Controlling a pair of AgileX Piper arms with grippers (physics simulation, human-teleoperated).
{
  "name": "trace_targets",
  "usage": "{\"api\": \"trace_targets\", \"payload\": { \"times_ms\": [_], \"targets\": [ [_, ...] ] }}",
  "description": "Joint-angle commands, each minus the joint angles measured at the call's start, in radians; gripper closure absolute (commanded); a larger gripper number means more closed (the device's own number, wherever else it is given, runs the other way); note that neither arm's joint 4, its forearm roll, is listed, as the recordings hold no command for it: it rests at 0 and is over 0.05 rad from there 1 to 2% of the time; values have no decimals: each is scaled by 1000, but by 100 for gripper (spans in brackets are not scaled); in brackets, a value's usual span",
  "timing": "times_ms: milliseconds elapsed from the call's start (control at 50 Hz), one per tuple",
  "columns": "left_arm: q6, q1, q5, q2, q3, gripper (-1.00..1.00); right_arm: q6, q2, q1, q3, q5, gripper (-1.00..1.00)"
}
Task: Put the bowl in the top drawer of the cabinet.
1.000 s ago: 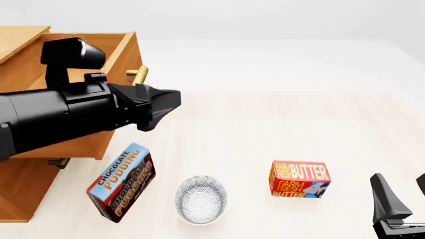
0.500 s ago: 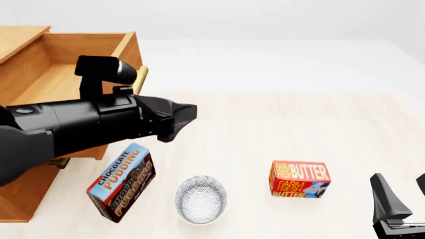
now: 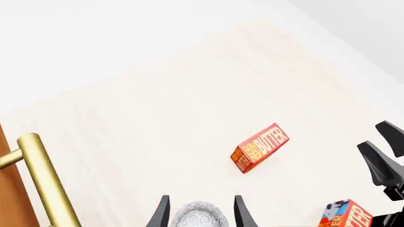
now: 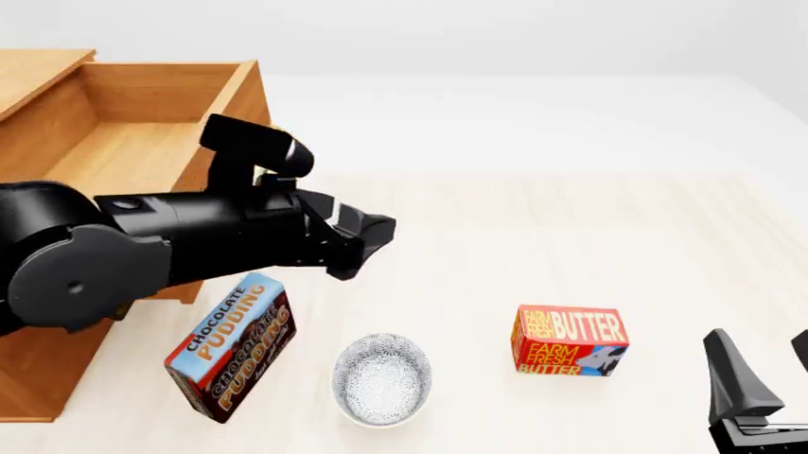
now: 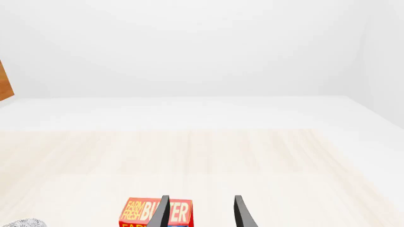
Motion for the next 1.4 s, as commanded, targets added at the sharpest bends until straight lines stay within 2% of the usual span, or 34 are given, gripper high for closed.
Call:
{"api": "trace_targets", "payload": {
  "times_ms": [20,520,680,1400],
  "targets": [
    [22,-7,-6,53,-13,-100,0,0,0,0,0,-100],
    [-2,-21,-60,136,11,-100,0,0,0,0,0,-100],
    [16,-2,-75,153,23,-100,0,0,0,0,0,-100],
    [7,32,-162,268,101,-100,0,0,0,0,0,-100]
  ]
}}
